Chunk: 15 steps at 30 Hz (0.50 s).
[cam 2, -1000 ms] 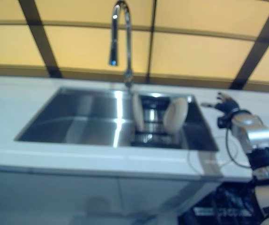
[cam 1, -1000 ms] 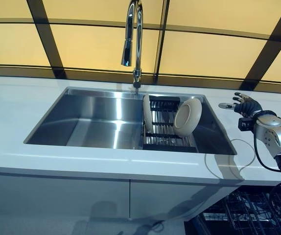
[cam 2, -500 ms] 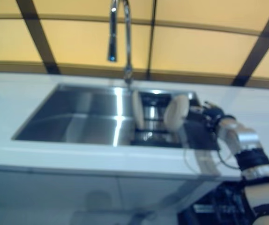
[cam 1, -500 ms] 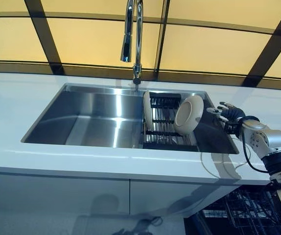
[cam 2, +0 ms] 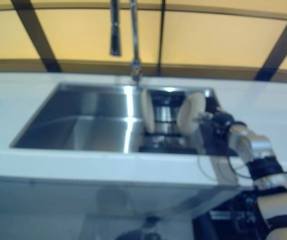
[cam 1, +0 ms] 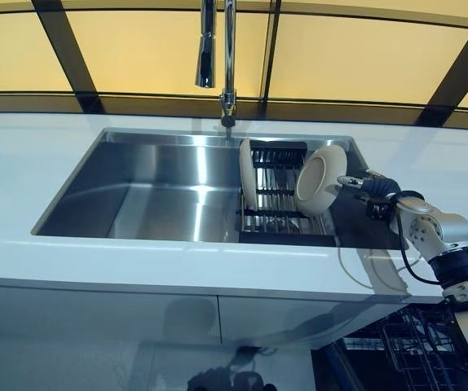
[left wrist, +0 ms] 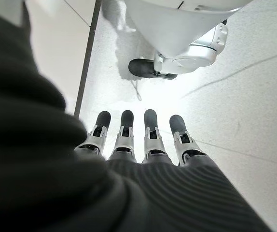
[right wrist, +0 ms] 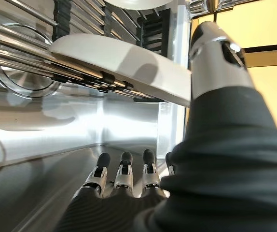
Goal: Take plates into dishwasher
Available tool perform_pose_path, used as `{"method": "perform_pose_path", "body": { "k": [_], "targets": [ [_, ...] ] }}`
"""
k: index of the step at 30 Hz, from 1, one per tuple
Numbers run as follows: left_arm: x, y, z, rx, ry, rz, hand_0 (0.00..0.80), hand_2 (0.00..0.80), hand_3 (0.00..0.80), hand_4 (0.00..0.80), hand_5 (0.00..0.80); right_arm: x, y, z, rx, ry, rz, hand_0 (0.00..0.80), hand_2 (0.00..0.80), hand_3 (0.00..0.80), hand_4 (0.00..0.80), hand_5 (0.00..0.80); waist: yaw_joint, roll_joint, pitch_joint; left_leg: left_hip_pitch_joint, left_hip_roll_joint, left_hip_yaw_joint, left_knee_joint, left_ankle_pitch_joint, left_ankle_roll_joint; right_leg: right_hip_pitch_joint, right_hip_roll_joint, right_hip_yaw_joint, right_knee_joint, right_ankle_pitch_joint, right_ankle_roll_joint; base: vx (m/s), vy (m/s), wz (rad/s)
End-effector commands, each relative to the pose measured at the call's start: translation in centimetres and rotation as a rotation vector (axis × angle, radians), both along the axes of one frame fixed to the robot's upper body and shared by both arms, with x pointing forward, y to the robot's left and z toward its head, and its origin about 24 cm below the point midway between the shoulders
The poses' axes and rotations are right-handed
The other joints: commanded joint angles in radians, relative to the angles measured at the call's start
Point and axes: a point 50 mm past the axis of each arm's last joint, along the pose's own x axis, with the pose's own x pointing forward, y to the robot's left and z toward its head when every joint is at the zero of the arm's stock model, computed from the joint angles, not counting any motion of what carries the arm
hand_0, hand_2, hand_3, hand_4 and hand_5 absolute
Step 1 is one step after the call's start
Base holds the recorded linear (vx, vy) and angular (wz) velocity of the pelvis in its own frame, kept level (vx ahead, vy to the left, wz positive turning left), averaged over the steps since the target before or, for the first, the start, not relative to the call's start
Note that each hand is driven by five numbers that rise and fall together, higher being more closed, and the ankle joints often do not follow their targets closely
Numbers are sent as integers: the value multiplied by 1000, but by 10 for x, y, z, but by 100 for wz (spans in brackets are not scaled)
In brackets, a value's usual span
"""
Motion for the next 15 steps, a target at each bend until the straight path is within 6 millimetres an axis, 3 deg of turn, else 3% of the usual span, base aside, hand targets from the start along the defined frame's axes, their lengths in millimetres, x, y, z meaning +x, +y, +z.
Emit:
{"method": "perform_pose_path", "body": {
  "k": [1, 15],
  "targets": [
    [9, 7, 3, 38, -1, -50, 0, 0, 0, 0, 0, 15, 18, 49, 13, -168, 41, 0, 0, 0, 0, 0, 30, -21, 1, -15, -37, 24, -1, -61, 31, 0, 7, -12, 3, -50, 31, 0, 0, 0],
    [12, 5, 3, 31, -17, -38, 0, 0, 0, 0, 0, 18, 32, 57, 5, -195, 74, 0, 0, 0, 0, 0, 34, -19, 22, -19, -39, 18, -1, -60, 32, -2, 5, -16, 3, -51, 28, 3, 1, 1]
  ]
}}
